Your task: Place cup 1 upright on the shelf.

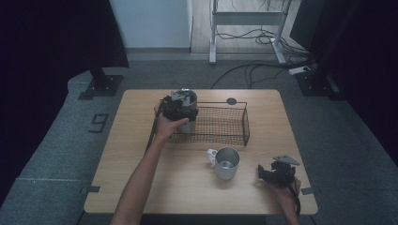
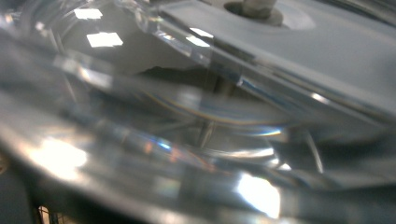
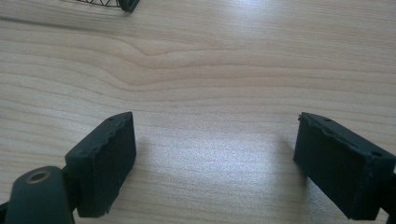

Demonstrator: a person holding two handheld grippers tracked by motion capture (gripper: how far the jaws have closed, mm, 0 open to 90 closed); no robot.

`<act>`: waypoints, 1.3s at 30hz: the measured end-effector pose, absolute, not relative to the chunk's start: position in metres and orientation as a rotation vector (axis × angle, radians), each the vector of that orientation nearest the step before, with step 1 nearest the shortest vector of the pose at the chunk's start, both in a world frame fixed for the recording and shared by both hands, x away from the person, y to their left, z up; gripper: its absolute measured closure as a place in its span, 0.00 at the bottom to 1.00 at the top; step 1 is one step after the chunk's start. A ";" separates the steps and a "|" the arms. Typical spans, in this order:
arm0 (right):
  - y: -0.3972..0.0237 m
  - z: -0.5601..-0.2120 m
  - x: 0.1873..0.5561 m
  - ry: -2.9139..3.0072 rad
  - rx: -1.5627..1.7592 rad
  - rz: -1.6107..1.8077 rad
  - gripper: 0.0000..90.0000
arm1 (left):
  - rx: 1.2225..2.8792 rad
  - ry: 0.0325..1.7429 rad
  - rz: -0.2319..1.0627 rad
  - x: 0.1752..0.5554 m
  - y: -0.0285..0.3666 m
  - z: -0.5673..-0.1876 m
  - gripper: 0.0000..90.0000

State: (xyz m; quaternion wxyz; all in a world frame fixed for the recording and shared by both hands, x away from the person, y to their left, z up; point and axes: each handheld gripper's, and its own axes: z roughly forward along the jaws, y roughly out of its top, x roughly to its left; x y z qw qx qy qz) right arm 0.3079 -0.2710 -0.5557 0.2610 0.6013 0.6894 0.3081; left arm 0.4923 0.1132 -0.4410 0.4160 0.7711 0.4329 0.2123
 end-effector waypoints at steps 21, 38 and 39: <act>-0.271 -0.556 0.308 1.866 1.628 0.834 0.14 | 1.969 1.130 0.518 0.499 0.112 -0.461 0.04; -0.271 -0.556 0.308 1.867 1.628 0.834 0.14 | 1.996 1.148 0.516 0.500 0.108 -0.468 0.04; -0.271 -0.556 0.308 1.867 1.627 0.834 0.14 | 1.995 1.149 0.516 0.500 0.109 -0.468 0.04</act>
